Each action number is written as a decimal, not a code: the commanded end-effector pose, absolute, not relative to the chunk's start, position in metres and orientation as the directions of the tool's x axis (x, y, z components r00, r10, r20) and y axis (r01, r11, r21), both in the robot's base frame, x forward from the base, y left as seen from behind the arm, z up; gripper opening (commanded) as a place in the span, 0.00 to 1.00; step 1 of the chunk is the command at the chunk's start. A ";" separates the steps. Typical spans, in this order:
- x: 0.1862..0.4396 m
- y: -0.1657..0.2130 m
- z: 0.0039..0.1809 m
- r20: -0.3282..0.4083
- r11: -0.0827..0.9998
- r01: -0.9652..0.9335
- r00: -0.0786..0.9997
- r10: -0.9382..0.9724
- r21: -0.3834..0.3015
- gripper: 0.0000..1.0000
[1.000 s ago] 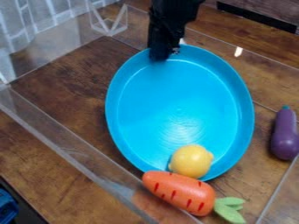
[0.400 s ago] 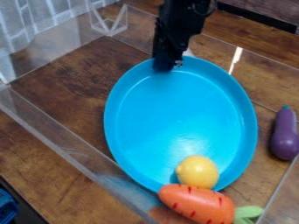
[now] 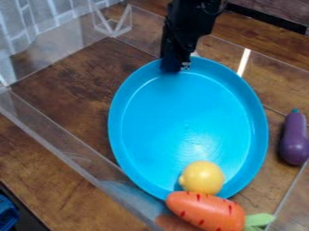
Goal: Remove the lemon from the blue tray and put it on the table
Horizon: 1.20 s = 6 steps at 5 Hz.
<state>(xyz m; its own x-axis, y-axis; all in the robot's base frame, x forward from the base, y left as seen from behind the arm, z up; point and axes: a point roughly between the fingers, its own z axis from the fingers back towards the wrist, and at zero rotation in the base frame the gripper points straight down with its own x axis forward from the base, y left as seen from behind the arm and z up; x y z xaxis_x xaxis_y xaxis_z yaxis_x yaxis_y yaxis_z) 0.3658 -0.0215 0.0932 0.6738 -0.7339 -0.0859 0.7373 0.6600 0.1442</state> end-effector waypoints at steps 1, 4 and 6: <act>0.364 -0.033 0.123 -0.030 0.609 0.767 0.626 -0.779 0.202 0.00; 0.339 -0.062 0.112 -0.023 0.509 0.837 0.523 -0.852 0.203 1.00; 0.325 -0.083 0.101 -0.008 0.460 0.863 0.472 -0.882 0.209 1.00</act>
<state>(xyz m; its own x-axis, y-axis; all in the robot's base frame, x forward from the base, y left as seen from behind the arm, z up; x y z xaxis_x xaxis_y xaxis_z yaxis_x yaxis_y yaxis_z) 0.3253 -0.0724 0.0776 0.4974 -0.8654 -0.0610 0.8606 0.4834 0.1606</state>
